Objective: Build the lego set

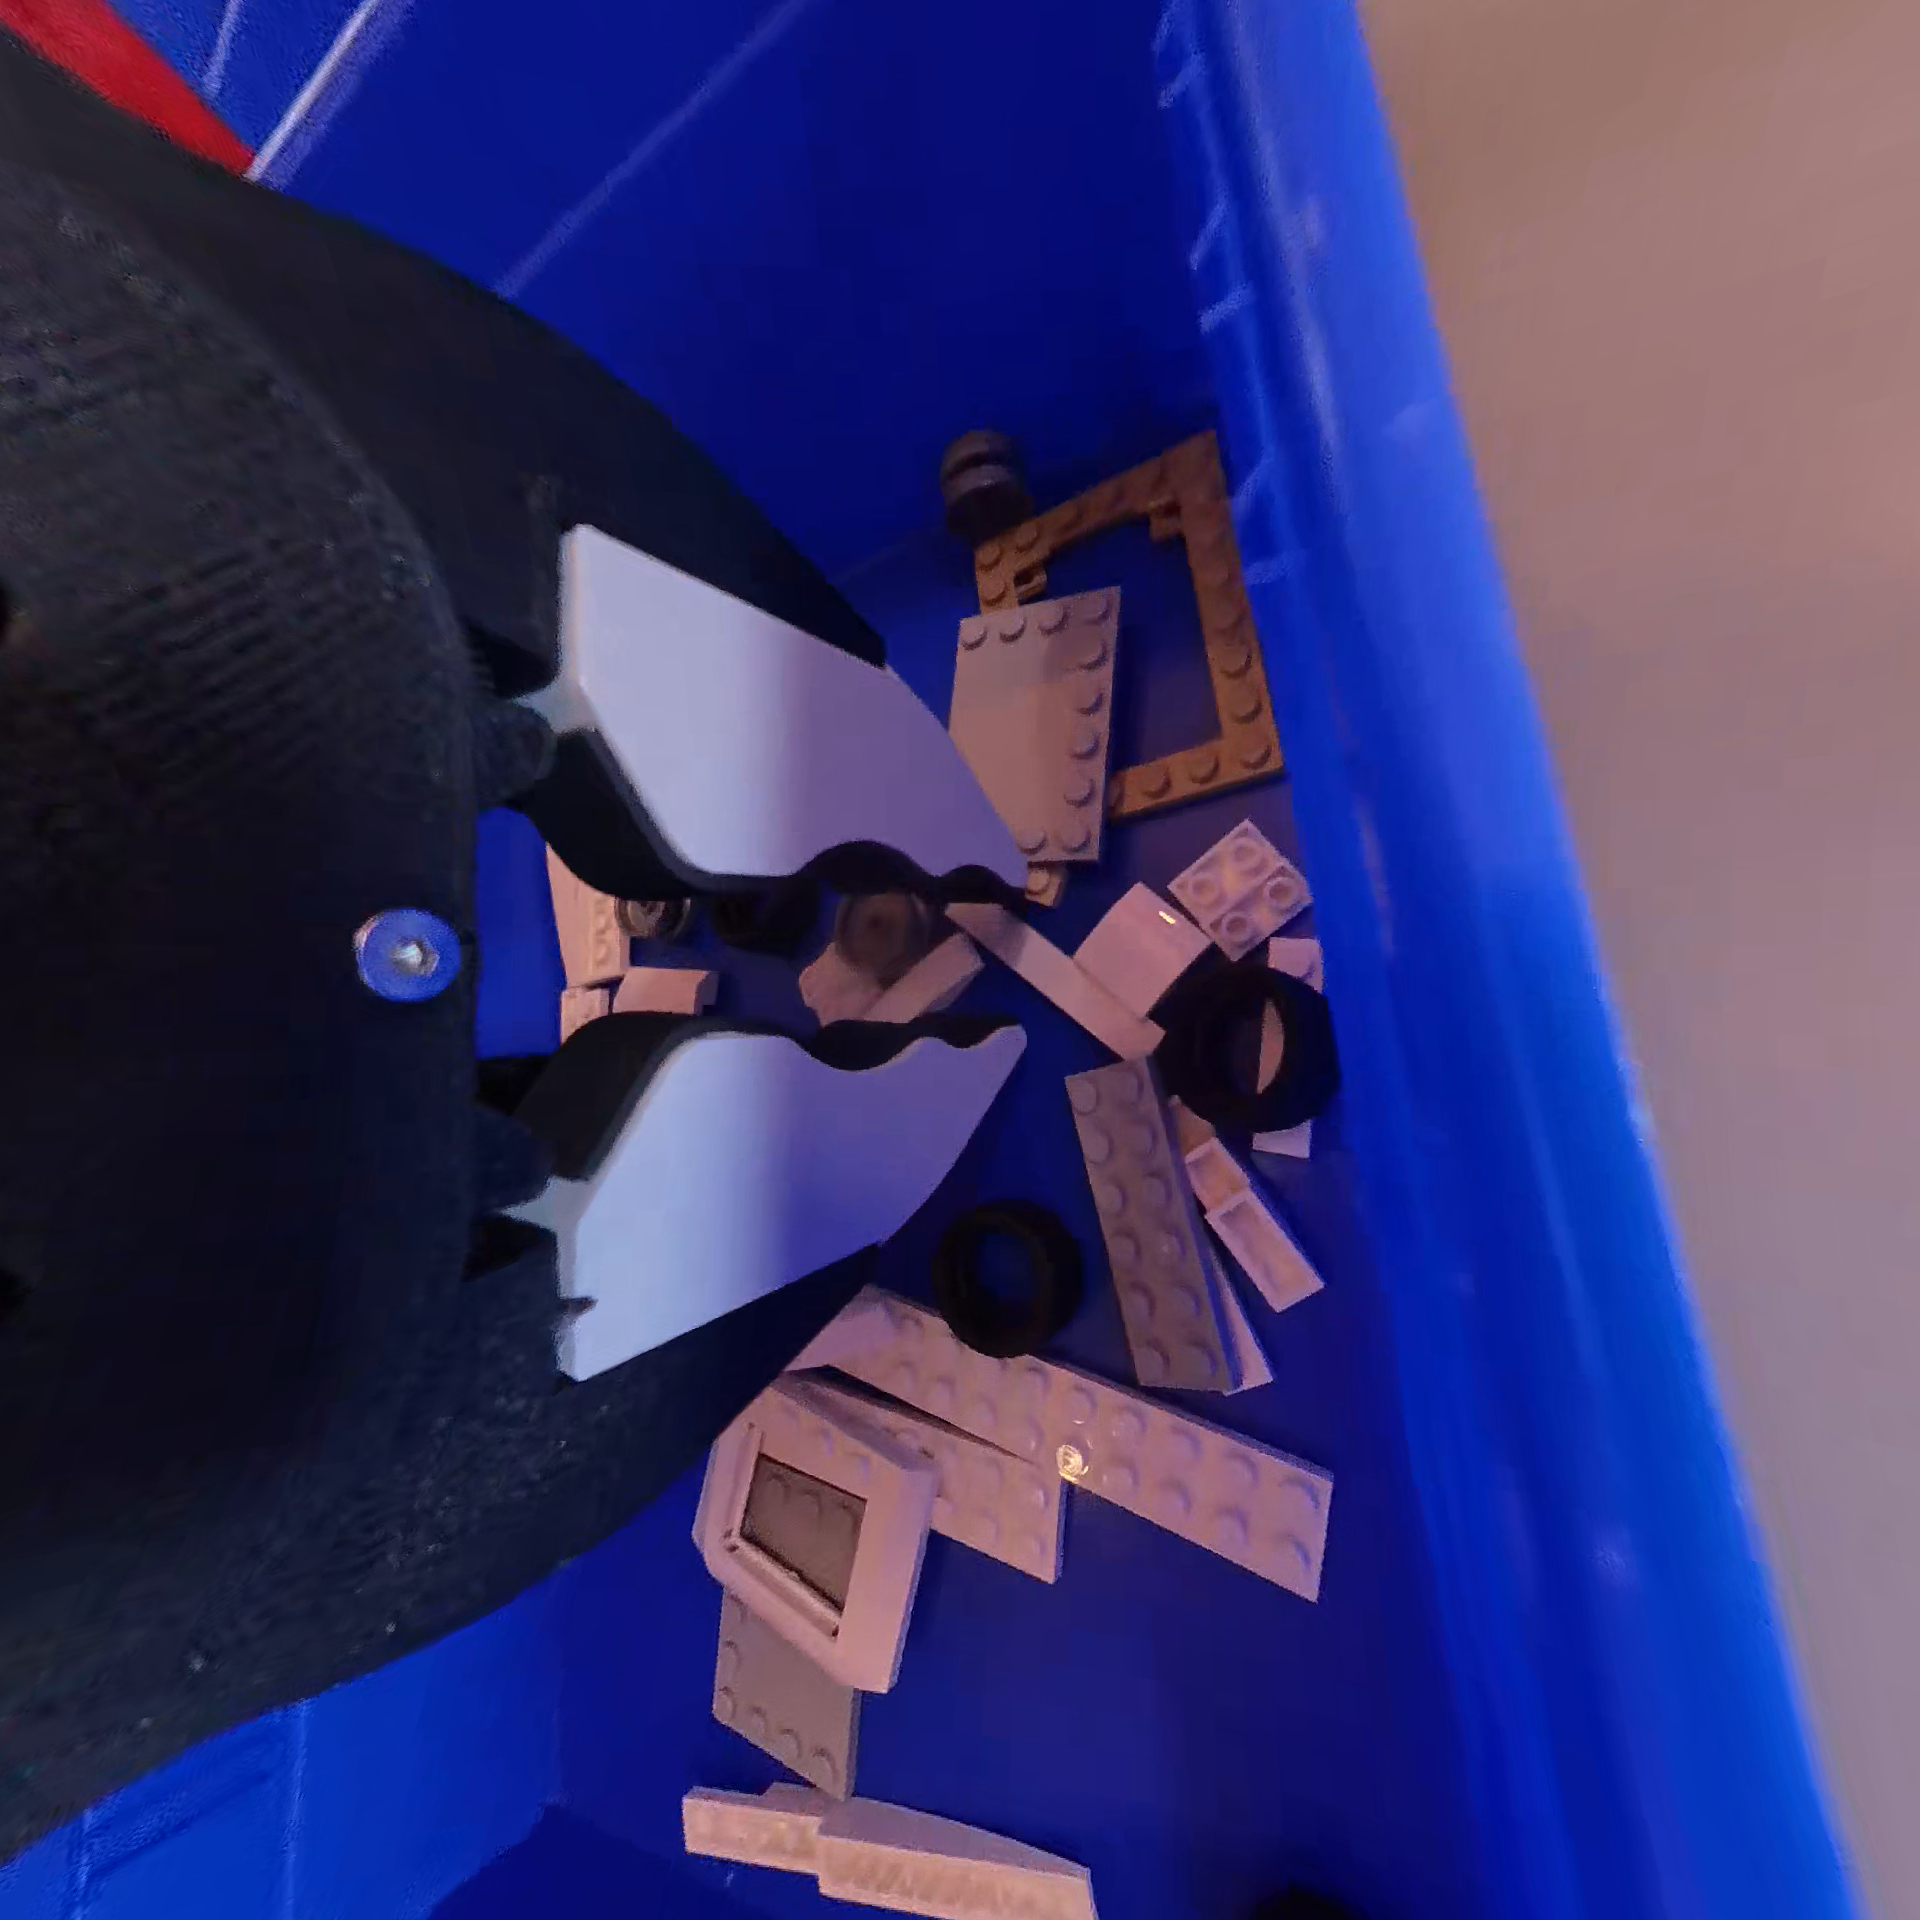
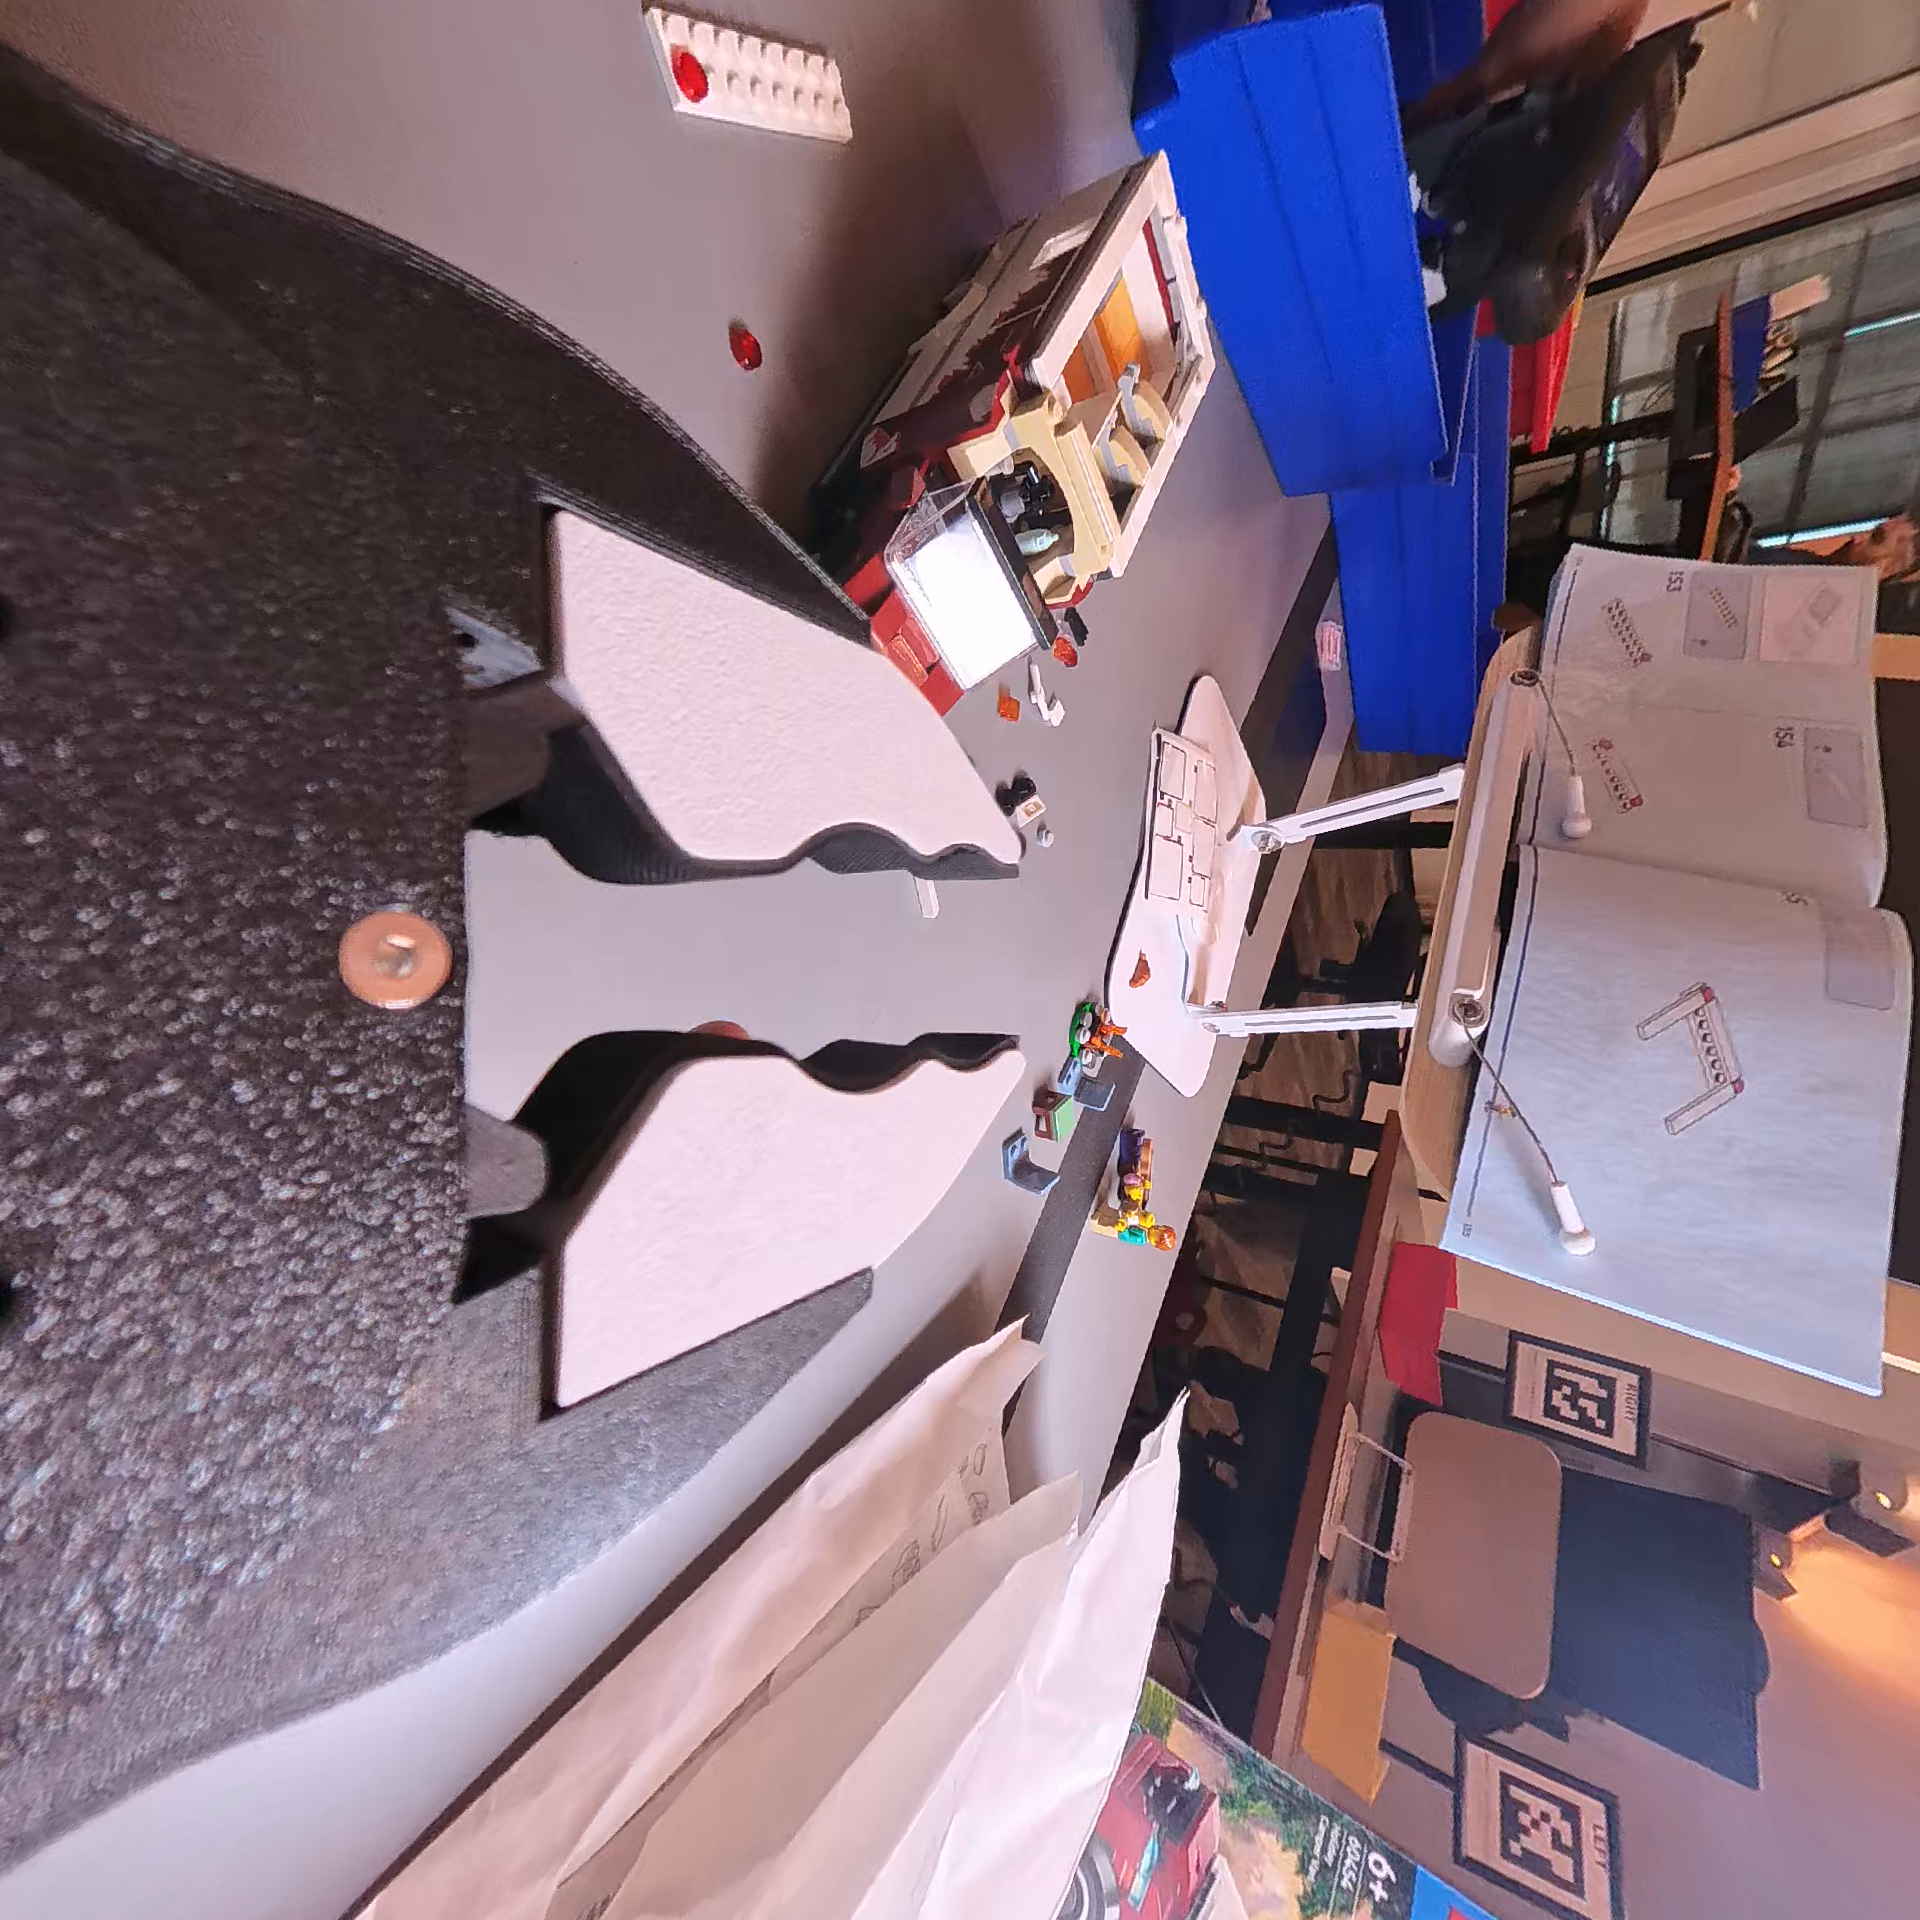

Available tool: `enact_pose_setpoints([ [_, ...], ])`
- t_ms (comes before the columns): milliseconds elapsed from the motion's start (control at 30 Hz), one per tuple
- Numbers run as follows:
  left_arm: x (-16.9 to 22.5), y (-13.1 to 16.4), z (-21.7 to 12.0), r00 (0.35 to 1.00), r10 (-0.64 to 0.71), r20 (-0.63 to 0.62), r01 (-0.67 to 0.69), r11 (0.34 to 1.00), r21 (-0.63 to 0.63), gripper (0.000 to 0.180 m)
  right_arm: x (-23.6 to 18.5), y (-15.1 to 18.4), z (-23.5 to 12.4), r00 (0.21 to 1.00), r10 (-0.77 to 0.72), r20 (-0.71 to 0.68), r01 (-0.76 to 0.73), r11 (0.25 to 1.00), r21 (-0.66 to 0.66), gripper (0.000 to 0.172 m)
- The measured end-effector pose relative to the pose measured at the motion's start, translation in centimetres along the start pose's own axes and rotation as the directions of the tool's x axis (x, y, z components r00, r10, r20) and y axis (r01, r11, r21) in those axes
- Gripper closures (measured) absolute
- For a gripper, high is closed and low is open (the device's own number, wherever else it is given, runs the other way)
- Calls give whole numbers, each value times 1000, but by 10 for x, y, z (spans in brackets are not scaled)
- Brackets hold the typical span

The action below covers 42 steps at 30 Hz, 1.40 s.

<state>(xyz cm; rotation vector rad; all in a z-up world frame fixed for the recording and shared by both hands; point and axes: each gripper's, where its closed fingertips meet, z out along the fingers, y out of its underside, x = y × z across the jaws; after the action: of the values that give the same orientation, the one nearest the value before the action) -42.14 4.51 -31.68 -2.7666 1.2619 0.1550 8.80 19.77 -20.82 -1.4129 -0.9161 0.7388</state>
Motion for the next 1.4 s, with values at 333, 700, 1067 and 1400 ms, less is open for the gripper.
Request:
enact_pose_setpoints([
  [333, 24, 10, -2, 979, -15, -201, 7, 999, -38, 172, -3, 6, 2, 1000, -6, 14, 6, 1000, -26, 144],
  [700, 37, -10, -87, 888, -166, -429, 341, 865, 369, 172, -7, -1, 0, 999, -8, 33, 8, 1000, -4, 144],
  [1067, 82, -83, -126, 992, -87, -93, 121, 877, 464, 172, -11, -6, -2, 999, -20, 37, 19, 1000, 12, 144],
  [1400, 251, -202, -81, 953, 200, -229, -67, 873, 483, 172, -30, -14, -3, 995, -65, 75, 63, 998, 31, 145],
])
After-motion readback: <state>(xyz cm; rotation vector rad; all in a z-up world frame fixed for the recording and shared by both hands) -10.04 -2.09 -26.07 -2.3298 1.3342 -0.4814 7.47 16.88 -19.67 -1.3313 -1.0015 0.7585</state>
